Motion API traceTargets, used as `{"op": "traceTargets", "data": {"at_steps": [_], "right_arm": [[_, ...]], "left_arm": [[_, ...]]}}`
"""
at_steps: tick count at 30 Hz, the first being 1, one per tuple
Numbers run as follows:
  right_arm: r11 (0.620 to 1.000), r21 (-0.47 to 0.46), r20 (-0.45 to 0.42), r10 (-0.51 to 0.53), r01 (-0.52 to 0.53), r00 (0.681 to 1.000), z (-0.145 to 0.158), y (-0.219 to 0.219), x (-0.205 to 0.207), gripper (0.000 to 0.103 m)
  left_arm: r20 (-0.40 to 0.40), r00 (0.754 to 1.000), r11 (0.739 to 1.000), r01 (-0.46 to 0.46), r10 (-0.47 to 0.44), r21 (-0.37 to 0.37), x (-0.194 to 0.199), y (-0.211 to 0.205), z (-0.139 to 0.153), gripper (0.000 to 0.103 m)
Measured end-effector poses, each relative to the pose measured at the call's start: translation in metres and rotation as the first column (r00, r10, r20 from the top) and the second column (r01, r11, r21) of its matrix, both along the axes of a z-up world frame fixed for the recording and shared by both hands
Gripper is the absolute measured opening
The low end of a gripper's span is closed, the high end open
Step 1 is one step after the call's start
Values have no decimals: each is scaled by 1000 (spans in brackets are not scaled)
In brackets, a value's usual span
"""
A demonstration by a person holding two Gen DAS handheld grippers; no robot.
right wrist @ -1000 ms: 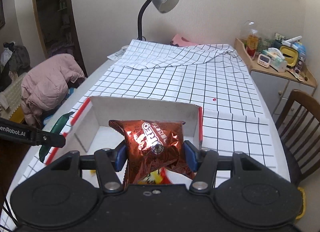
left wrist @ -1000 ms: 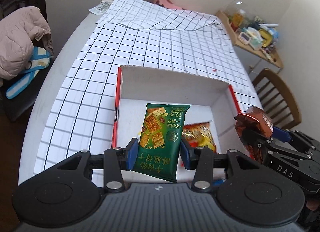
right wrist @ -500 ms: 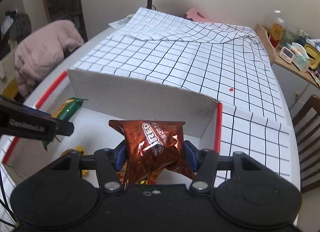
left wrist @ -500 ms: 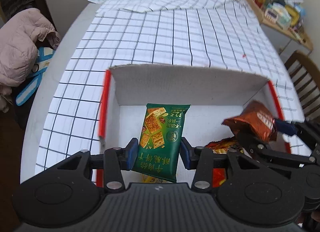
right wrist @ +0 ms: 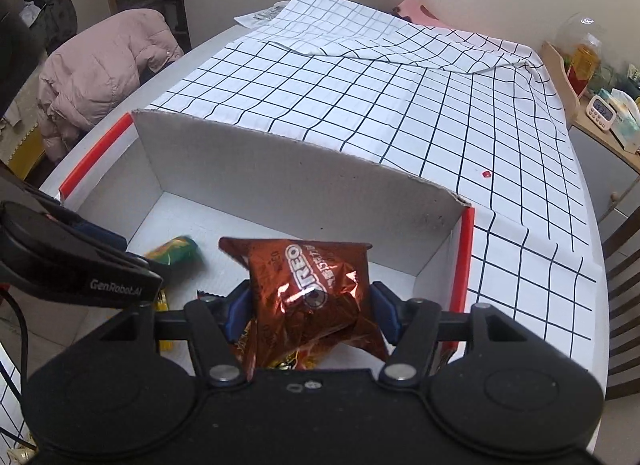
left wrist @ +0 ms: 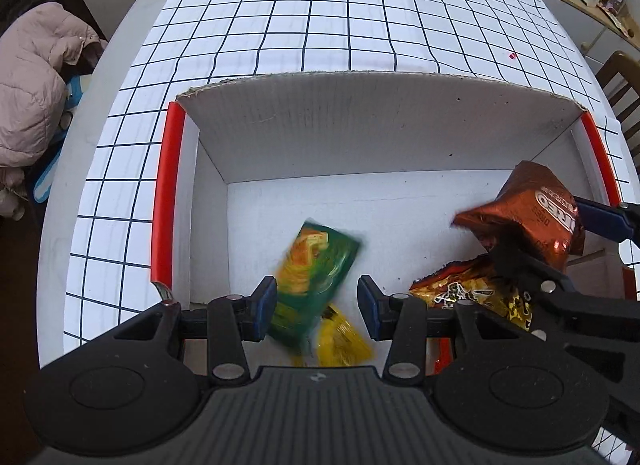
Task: Organize snacks
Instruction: 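Open both tools to drop the Oreo and cracker packets in the box, then move both tools back to the remaining snacks beside the box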
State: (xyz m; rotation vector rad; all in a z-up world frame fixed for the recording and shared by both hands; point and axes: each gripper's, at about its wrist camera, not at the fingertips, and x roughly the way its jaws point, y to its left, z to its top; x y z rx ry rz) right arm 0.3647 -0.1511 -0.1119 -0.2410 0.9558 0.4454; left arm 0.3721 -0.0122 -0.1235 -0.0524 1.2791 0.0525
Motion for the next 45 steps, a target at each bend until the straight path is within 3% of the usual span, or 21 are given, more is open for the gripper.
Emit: {"op": "traceTargets", "data": {"at_steps": [4,11,18,32,34,45], "right_arm": [[1000,9,9,-14,14,1000,3,-2,-2,74],[998,61,23,-33,32,999,19,-9,-17,79],[993,100,53,-65,59,997,41,-18,-41,83],[976,200,110,-105,82,988,87,-34,-112,90],[974,210,121,-107,80,987,91,-36,-124,96],[963,265,170,-106,58,980,106,-46,-184,101]], "left_arm": [[5,1000,1000,6,-6,-17,-2,-2,3,46],[49,999,999,-6,9,-52,-17,4,23,55],[106,994,996,0,8,-84,-40,12,48,55],[237,970,992,73,-47,-101,-117,9,101,55],[249,967,991,79,-50,-107,-127,11,106,57],[333,939,987,121,-80,-105,-194,17,121,63]]}}
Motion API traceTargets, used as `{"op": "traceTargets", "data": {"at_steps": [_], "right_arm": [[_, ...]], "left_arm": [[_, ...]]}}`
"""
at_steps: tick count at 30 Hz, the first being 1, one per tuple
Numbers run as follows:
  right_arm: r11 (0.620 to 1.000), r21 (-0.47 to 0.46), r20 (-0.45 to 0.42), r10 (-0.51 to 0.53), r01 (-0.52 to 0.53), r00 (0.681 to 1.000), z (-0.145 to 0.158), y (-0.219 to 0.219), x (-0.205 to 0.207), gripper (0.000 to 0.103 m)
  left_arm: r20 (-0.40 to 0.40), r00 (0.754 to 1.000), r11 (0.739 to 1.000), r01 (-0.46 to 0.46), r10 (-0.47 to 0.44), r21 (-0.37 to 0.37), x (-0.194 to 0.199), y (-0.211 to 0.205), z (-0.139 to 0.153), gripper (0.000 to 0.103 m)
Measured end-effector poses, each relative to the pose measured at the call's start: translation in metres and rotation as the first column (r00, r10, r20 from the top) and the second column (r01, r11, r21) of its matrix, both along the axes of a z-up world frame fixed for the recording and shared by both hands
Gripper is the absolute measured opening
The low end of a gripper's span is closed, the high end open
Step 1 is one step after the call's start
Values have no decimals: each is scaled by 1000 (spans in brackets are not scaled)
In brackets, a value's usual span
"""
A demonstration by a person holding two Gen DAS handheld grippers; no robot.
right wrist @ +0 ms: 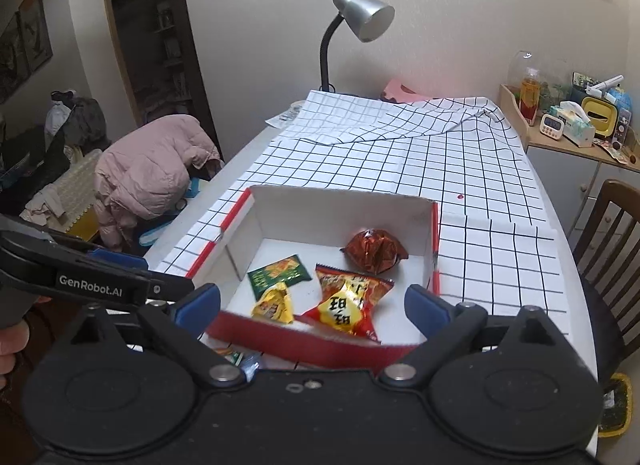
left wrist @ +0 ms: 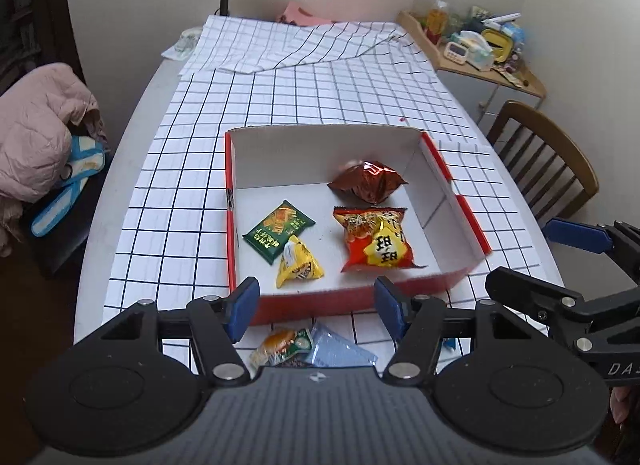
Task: Organize snacks
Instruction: 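Move both tools back to the remaining snacks beside the box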
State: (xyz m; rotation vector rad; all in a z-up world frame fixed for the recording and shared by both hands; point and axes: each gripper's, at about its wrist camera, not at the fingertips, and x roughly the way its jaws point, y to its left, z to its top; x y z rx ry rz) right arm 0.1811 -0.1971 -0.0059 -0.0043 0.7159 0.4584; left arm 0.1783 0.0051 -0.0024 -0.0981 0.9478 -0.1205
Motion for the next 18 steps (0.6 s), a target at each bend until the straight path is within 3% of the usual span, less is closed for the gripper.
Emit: {"op": "traceTargets", "data": {"at_steps": [4,7,10,18], "right_arm": [[1000,5,14,26,-26,1000,-4,1,-22,102],[999,3,17,45,-45,999,-10,2,-38,102],[998,5,15,62,-62,998,-19,3,-49,102],[987,-24,-48,159,-161,986,-62,14,-73,102]], "left_arm": [[32,1000,1000,2,-1,-19,-23,4,-3,78],[35,999,999,0,1,-33,-36,6,-7,78],[33,999,999,-11,13,-46,-47,9,-16,89],[-89,992,995,-91,87,-43,-56,19,-63,91]]}}
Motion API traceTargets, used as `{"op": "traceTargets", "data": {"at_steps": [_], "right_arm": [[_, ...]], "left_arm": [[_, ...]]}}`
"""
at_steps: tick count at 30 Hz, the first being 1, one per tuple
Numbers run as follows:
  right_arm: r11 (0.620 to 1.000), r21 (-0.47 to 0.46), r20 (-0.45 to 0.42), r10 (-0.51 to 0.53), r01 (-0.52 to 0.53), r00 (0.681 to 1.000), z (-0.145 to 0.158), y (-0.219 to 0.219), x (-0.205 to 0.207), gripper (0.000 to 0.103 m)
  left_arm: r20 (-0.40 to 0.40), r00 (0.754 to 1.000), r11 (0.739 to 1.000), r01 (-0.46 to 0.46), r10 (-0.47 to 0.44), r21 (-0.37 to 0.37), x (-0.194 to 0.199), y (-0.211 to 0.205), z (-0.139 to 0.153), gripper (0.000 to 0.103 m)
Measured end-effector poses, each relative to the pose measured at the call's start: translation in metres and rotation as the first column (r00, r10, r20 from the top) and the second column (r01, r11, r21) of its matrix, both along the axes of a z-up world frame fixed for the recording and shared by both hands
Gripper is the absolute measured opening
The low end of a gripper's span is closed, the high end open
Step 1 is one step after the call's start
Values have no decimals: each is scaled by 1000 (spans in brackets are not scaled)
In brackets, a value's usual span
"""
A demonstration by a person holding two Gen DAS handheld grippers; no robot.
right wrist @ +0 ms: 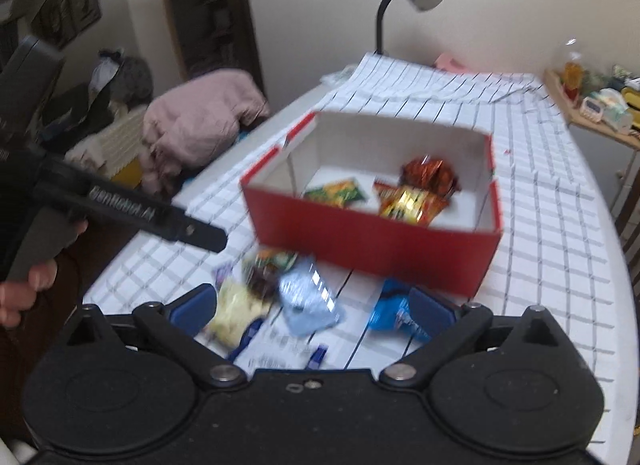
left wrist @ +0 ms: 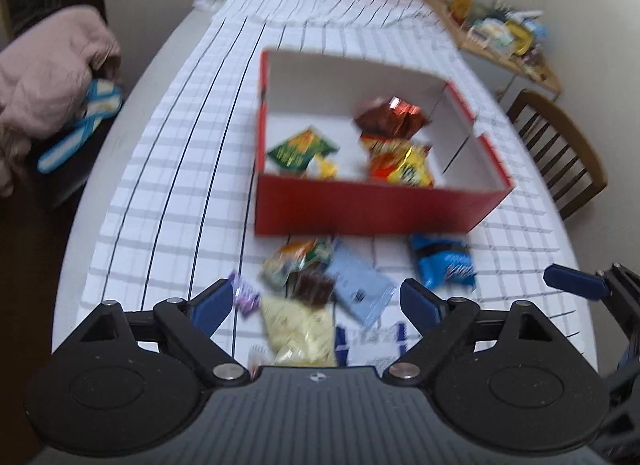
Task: Organize snacks
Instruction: 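Move both tools back to the remaining snacks beside the box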
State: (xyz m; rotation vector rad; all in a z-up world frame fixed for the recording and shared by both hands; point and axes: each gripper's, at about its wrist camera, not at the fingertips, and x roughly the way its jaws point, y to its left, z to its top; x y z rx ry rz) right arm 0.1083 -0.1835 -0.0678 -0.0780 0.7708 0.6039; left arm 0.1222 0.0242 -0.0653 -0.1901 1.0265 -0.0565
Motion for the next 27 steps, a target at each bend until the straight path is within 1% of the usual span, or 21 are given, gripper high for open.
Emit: {"op": "traceTargets", "data": {"at_steps": [5,8,13,15,17,22,27], "right_arm": [[994,-70,-18,87,-89,996,-27,15,-10,102],[981,-98,-37,162,-165,986,-40,25,-12,102],[942,-168,-62,283,-289,957,-61,45,-10,100],[929,-187,-71,311,-319,948,-67,52,-8,99],[914,-206,-75,340,-348,937,-73,57,-6,98],[862,-269,-59,430,-429,901,-83,70,-1,95],[829,-282,-85,479,-482,874,-92,78,13,88]], "left_arm": [[-71,997,999,-1,3,36,2,-4,-30,91],[-112,994,999,-6,12,47,8,-6,-46,91],[-183,983,998,-24,36,66,22,-11,-68,91],[-202,978,996,-39,54,81,27,-12,-75,91],[-218,974,995,-53,69,80,33,-13,-81,91],[-243,966,993,-71,93,97,45,-17,-91,91],[-293,952,994,-69,90,83,58,-18,-101,91]]}}
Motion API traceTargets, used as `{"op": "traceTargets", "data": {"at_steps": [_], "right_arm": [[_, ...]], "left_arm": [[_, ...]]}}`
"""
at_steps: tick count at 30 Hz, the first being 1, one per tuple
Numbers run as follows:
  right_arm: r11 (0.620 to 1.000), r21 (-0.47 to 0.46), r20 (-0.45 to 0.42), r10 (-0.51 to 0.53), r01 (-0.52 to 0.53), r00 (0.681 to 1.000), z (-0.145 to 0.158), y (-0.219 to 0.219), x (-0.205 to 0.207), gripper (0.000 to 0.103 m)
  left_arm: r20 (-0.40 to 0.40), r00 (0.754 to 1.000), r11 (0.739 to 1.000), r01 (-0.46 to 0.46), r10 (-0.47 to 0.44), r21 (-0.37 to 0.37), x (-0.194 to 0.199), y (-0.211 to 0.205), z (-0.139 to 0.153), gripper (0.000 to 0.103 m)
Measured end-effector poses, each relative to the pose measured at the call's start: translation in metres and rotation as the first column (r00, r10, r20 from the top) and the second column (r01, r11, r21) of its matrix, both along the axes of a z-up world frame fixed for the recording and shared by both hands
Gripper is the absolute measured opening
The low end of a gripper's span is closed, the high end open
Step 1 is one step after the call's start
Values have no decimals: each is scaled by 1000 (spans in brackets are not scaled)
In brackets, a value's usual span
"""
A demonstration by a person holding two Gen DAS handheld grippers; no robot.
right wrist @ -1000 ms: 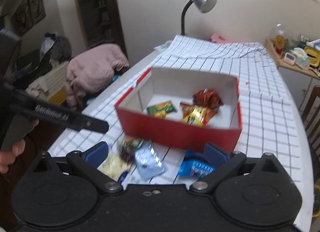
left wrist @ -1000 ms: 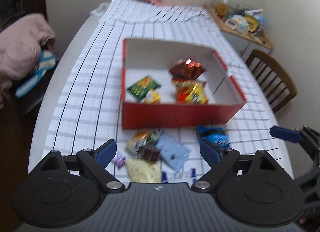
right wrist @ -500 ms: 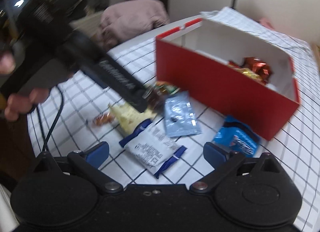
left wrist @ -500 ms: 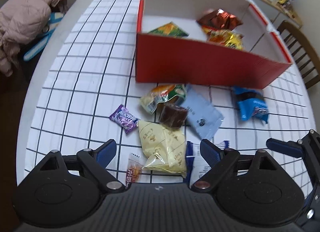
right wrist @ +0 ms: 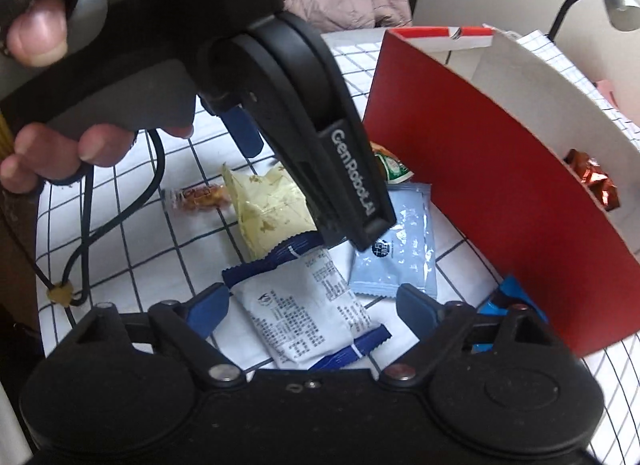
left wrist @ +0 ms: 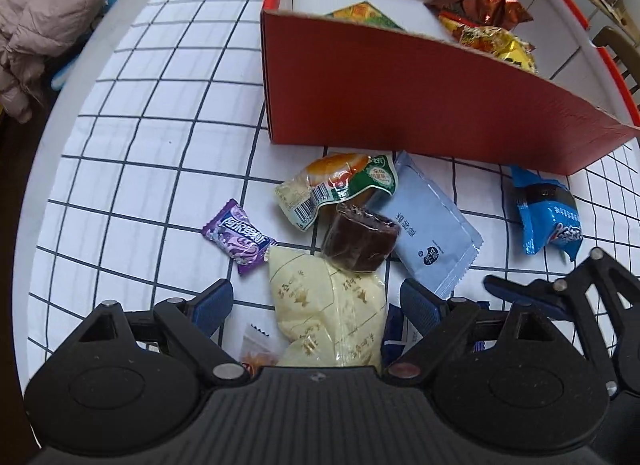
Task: Organize snacks
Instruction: 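Move both tools back to the remaining snacks beside the box, then grasp the white-and-blue packet with right tool while left tool grasps pale yellow bag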
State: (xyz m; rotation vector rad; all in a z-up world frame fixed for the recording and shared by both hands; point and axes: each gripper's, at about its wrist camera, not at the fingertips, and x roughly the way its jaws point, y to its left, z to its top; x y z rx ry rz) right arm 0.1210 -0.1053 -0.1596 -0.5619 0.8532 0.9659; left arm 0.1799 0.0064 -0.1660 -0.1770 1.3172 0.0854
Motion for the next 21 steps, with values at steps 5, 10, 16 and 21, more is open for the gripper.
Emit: {"op": "traceTargets", "data": {"at_steps": [5,10,16,21], "right_arm": [[999,5,-57,45,-45,997,-4,4,8,84],[997,-18,-56,67,-69,996,-9,8,4,75],[997,-41,-37,71,-73,997,-8,16,2,65],[998,-51,-32,36,-37,999,-5,19,-7,57]], "left_arm": [[-31,1000,1000,-5,5,-19,8,1,-7,91],[-34,999,1000,-10,10,-23,8,1,-10,89],[-25,1000,1000,-9,8,-25,7,1,-7,73],[-17,1000,999,13,-13,-32,1,3,-2,59]]}}
